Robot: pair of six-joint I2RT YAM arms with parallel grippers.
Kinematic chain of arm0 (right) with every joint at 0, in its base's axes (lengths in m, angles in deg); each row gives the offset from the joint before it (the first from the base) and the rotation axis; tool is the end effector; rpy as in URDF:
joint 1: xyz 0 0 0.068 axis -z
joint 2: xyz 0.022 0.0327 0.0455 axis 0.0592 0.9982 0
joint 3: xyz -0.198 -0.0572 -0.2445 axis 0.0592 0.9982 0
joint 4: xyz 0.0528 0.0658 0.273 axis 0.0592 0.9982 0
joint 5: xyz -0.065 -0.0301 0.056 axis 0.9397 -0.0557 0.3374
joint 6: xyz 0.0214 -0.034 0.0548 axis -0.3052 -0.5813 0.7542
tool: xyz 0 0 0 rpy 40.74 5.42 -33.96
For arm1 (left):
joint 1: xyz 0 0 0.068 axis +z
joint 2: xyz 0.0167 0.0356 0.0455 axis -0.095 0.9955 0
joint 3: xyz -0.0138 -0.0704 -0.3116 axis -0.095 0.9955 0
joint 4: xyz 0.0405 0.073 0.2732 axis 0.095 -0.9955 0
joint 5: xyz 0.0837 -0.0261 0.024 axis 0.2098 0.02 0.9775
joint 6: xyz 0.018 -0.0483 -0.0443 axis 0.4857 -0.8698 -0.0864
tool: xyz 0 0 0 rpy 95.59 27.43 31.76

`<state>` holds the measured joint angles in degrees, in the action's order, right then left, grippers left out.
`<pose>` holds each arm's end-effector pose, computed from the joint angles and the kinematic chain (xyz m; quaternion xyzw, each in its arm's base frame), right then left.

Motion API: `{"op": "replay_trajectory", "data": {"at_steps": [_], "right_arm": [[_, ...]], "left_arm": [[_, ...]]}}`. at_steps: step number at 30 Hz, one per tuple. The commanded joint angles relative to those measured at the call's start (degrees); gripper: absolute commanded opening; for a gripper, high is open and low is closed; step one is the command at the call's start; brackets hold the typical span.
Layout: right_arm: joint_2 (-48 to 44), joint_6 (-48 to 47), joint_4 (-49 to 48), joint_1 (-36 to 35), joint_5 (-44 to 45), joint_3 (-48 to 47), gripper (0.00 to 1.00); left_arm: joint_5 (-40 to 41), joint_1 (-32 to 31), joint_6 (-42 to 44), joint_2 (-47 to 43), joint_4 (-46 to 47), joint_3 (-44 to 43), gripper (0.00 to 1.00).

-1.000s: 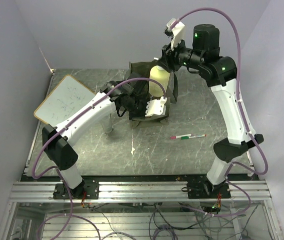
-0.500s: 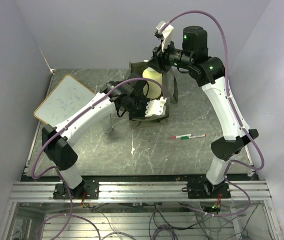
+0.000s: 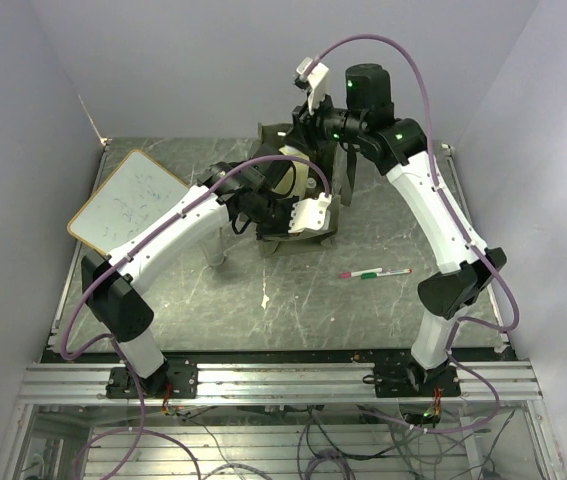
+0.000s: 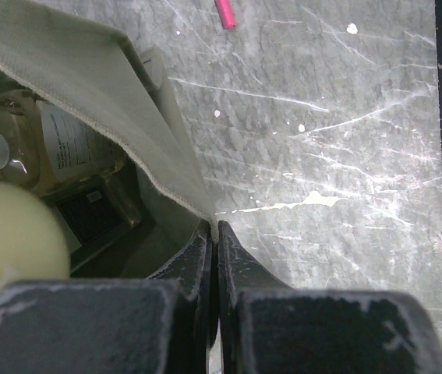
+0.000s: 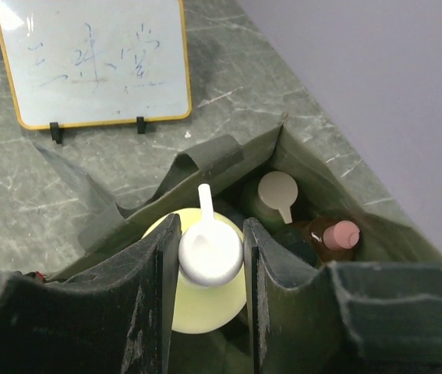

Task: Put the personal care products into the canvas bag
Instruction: Place the care product in the canvas bag.

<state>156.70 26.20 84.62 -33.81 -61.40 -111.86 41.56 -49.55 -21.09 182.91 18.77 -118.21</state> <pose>0.3724 0.2450 0.5323 -0.4096 0.6970 0.2577 0.5292 0.2636 -0.2867 0.3927 0.7402 0.5824 -0.1816 0.2827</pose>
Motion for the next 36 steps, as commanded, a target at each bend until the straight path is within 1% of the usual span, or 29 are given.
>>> {"op": "replay_trajectory", "data": {"at_steps": [1,13,19,27,36], "right_arm": [[-1.83,-0.04,-10.79,-0.42,-2.21,2.63,0.0],[-3.73,-4.15,-19.69,-0.52,-2.94,19.15,0.0],[-2.9,-7.57,-23.17,-0.57,-2.86,24.4,0.0],[0.09,-11.64,-25.36,-0.7,-2.24,27.6,0.0],[3.69,-15.18,-25.04,-0.7,-1.07,26.03,0.0]], "left_arm": [[-5.21,-0.71,-1.32,-2.96,-2.31,-0.01,0.07],[-5.06,-0.67,-1.25,-3.1,-2.4,-0.01,0.07],[-5.04,-0.71,-1.29,-2.98,-2.39,-0.1,0.07],[-5.95,-0.77,-1.05,-2.67,-2.71,-0.32,0.07],[-7.16,-0.68,-1.41,-3.86,-3.43,-1.1,0.07]]}}
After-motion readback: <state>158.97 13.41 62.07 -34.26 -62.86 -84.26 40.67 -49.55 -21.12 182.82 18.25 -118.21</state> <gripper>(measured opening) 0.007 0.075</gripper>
